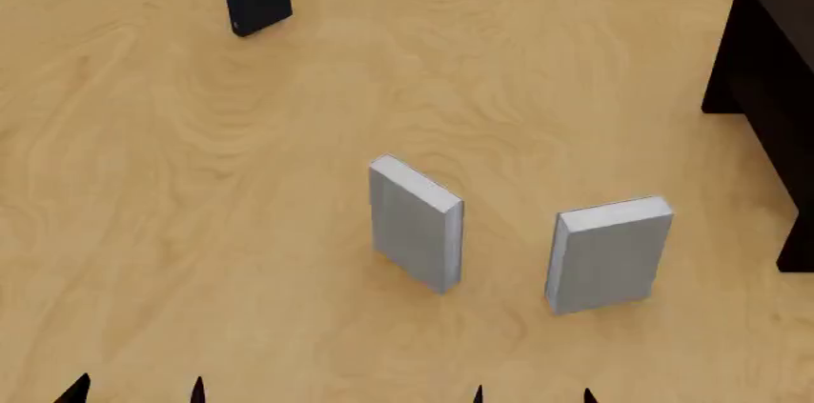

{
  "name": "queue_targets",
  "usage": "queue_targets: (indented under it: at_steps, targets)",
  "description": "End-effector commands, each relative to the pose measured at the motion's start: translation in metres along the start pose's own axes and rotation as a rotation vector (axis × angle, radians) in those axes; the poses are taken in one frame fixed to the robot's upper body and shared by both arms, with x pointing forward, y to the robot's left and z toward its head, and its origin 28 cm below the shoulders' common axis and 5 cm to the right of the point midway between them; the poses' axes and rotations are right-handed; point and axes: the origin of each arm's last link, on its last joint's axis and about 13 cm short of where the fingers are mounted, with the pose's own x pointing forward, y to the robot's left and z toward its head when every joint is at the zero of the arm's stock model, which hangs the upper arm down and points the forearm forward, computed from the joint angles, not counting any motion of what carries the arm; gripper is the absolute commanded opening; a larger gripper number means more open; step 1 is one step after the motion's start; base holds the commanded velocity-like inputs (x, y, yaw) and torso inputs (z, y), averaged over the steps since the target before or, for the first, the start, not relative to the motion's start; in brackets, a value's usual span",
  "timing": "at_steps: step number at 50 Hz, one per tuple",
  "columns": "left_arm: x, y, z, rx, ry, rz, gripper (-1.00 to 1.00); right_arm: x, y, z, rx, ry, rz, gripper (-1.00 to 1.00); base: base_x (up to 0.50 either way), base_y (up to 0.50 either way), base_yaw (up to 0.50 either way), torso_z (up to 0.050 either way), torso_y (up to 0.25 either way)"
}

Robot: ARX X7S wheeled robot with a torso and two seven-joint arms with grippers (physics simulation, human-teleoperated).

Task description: Pick up the book on the right and place it on the cabinet shelf.

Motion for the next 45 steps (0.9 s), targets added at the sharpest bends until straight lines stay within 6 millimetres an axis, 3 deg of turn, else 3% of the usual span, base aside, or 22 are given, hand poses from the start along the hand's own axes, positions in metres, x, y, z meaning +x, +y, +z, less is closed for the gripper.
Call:
queue_targets:
  at_steps: [1,2,6,8,34,45]
  targets:
    - [0.000,0.000,0.000,0.000,0.000,0.000,1.00,-0.002,-0.002,0.000,-0.129,-0.016,0.002,1.00,0.00,0.00,0.00,0.000,0.000]
    - [0.000,0.000,0.001,-0.005,0.009,0.003,1.00,0.000,0.000,0.001,0.008,0.025,0.003,1.00,0.00,0.00,0.00,0.000,0.000]
    - [-0.001,0.000,0.010,0.003,-0.036,0.005,1.00,-0.003,-0.003,0.007,0.085,0.111,0.129,1.00,0.00,0.00,0.00,0.000,0.000]
    - [-0.001,0.000,0.015,0.015,-0.053,0.003,1.00,-0.001,-0.005,0.010,-0.003,0.091,0.074,1.00,0.00,0.00,0.00,0.000,0.000]
    - [0.000,0.004,0.091,0.095,-0.145,0.005,1.00,0.020,-0.010,0.104,-0.118,-0.001,0.024,1.00,0.00,0.00,0.00,0.000,0.000]
    - [0.006,0.003,0.118,0.118,-0.202,-0.001,1.00,0.031,-0.014,0.133,-0.144,-0.024,0.003,1.00,0.00,0.00,0.00,0.000,0.000]
